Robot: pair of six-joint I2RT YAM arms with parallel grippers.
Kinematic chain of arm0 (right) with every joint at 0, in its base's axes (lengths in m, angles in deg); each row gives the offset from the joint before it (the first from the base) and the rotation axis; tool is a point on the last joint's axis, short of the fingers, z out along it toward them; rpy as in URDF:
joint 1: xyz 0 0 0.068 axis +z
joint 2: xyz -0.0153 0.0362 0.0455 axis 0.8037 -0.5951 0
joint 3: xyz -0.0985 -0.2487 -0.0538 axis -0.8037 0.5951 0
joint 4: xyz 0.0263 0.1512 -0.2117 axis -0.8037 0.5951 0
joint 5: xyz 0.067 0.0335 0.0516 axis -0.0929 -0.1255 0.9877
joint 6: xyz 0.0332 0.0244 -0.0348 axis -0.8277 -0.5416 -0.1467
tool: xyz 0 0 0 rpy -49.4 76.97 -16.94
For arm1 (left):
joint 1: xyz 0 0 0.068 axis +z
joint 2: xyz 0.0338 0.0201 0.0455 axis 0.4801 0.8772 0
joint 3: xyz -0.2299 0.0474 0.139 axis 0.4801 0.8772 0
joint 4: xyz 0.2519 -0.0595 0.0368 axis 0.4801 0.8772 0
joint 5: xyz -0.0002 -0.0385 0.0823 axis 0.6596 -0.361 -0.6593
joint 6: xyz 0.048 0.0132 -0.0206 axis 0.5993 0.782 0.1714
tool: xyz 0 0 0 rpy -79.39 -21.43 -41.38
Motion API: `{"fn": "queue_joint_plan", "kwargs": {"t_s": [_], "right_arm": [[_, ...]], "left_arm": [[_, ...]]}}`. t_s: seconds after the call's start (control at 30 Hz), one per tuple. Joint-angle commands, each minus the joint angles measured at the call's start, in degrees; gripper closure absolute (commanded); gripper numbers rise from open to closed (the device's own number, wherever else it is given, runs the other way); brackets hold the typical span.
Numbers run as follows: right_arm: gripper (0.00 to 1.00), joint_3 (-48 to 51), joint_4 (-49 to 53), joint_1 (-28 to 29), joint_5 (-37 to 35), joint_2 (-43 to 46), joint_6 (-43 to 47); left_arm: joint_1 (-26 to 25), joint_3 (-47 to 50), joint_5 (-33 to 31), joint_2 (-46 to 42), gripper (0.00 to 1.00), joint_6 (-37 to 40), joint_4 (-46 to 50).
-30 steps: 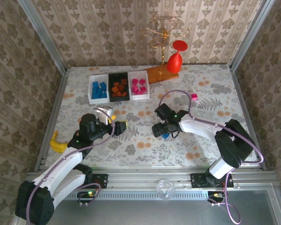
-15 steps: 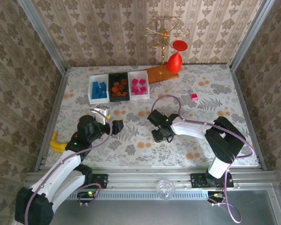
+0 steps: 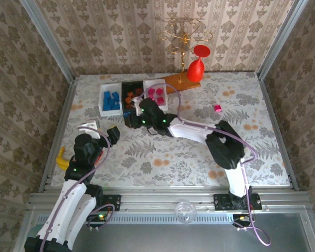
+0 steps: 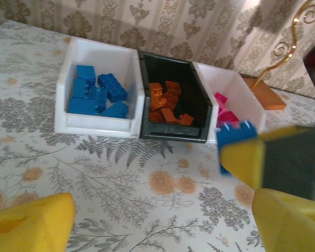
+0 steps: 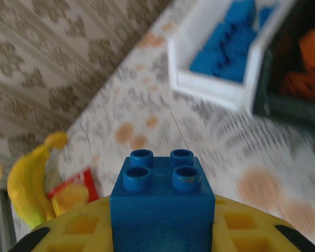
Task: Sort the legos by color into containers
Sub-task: Place the lego in the container.
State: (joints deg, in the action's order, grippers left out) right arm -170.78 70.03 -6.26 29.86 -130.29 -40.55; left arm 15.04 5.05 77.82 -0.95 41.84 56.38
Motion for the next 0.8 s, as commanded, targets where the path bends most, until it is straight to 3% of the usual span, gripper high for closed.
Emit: {"fn": "queue_joint_plan", "kwargs": {"t_s": [0.0, 0.33, 0.47, 0.57, 0.77], "right_arm": [[0.69, -9.8, -5.1, 0.3, -0.9, -7.8, 0.0], [0.67, -48.9, 7.1, -1.2, -9.0, -33.0, 6.1], [0.61, -66.1, 13.0, -2.0, -10.0, -43.4, 6.4], [0.55, -69.5, 11.2, -2.6, -10.5, -46.3, 7.0], [0.30, -69.0, 12.5, -4.2, -6.8, -42.6, 8.1]], "left_arm": [[0.6, 0.8, -2.8, -1.3, 0.11, -1.3, 2.4], [0.8, 0.8, -1.6, -2.2, 0.11, -1.3, 2.5], [0.8, 0.9, -2.2, -3.9, 0.11, -1.6, 3.1], [0.8, 1.3, -2.4, -5.1, 0.11, -1.6, 3.2], [0.8, 1.2, -0.5, -3.9, 0.11, -1.3, 1.9]]}}
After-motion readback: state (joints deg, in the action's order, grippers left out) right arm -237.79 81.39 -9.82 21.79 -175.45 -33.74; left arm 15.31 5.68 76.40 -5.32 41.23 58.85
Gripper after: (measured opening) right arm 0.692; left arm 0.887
